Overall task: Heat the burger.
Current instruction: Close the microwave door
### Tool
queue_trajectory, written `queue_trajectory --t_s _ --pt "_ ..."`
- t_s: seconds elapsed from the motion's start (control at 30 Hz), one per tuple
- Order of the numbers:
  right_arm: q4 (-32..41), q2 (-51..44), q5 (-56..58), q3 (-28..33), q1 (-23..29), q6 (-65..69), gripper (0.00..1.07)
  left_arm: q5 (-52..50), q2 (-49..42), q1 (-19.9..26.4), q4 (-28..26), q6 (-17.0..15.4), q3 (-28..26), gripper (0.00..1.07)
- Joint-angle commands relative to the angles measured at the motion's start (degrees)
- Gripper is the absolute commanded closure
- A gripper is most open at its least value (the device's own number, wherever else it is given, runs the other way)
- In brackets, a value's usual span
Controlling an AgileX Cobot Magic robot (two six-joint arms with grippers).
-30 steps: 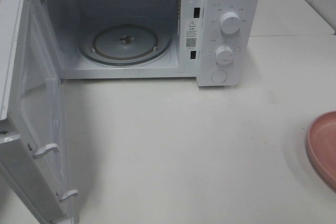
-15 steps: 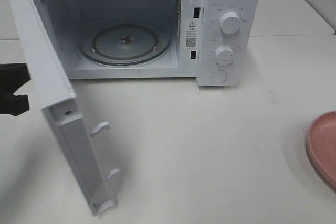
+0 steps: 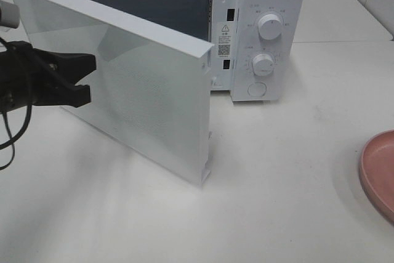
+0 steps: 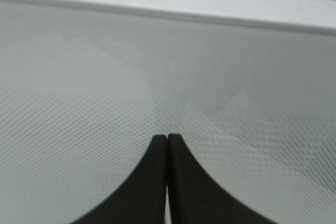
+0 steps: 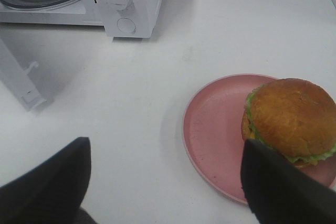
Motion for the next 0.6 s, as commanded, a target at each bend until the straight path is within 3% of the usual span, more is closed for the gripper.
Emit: queue_trajectory --t_s 0.03,0.13,0.17,0.2,0.27,0.37,0.6 --pt "-0.06 -1.55 -0.29 0.00 -0.17 -0.74 0.31 0.34 1.49 -2.35 -3.78 2.46 -1.89 1.07" --pt "-0.06 -1.55 -0.29 0.00 -0.17 -0.74 0.31 0.34 3.84 -5.21 -8.54 4.87 -4.41 1.07" --pt "-0.06 -1.55 -0.29 0.00 -0.17 -0.74 0.31 0.34 5.39 -7.05 -13.12 6.82 -6.07 1.07" --pt "-0.06 -1.55 -0.29 0.00 -0.17 -0.74 0.31 0.34 5.39 -7.05 -13.12 6.82 -6.07 1.07" --pt "-0.06 -1.55 -0.29 0.00 -0.17 -0.74 0.31 0.34 7.51 -9.40 -19.08 10.20 -8.82 1.07" --pt "-0.06 -1.55 -0.29 0.00 -0.17 -0.74 0.31 0.29 9.74 -11.57 -22.23 12.55 -11.46 1.07" --pt "-0.06 -1.55 -0.29 0.00 -0.17 -0.74 0.31 0.23 14.67 -15.13 -24.24 12.72 -17.76 1.07"
